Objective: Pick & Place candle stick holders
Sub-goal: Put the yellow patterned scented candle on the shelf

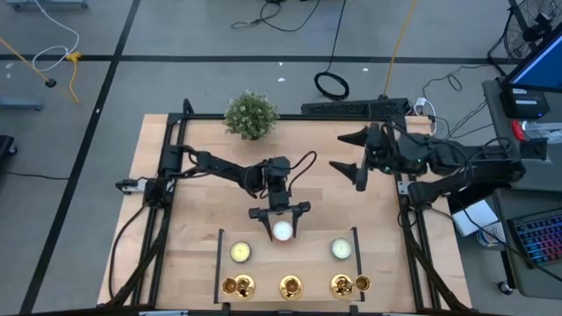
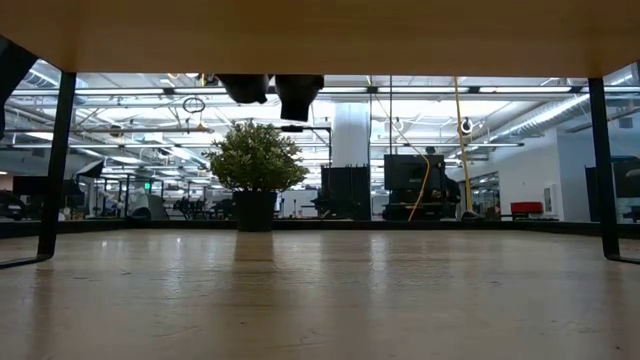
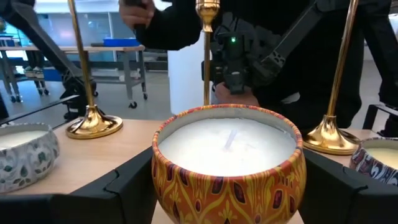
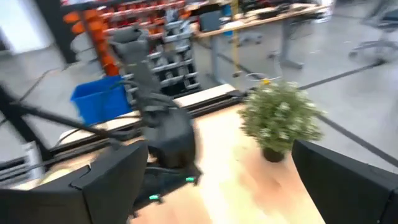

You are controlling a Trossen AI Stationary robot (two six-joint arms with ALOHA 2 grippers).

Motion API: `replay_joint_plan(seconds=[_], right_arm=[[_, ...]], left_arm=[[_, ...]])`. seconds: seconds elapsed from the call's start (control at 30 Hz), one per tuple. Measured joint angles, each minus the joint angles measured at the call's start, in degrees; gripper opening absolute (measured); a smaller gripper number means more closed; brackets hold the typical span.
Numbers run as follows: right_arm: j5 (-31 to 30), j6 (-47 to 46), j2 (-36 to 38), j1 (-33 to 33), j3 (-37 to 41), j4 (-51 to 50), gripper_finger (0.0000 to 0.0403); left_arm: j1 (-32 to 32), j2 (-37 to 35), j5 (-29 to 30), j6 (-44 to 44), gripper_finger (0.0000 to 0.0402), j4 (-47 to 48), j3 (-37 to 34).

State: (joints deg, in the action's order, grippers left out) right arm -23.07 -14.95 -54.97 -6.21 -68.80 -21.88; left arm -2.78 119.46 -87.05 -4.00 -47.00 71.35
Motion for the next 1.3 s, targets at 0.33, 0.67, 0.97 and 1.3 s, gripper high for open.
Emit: replay_joint_plan(seconds=[0.33, 0.67, 0.97, 1.3], right_arm=[[-2.91, -2.02, 9.84, -0.78, 19.12, 18.43, 0.0394], [0.83, -0.48, 11.31, -0.73, 22.8, 22.98, 0.0394], [1.06, -0.43, 11.33, -0.75, 22.8, 23.57, 0.0394], [2.62, -0.67, 11.33, -0.75, 22.8, 23.83, 0.0394]], left_arm=[[0.42, 0.0, 1.11, 0.08, 0.0293, 0.46, -0.02], [1.04, 0.62, 4.98, -3.7, 0.0293, 4.29, 1.07], [0.53, 0.59, 9.41, -14.6, 0.0293, 15.47, 3.26], [0.67, 0.59, 9.68, -15.84, 0.0293, 16.95, 3.26]])
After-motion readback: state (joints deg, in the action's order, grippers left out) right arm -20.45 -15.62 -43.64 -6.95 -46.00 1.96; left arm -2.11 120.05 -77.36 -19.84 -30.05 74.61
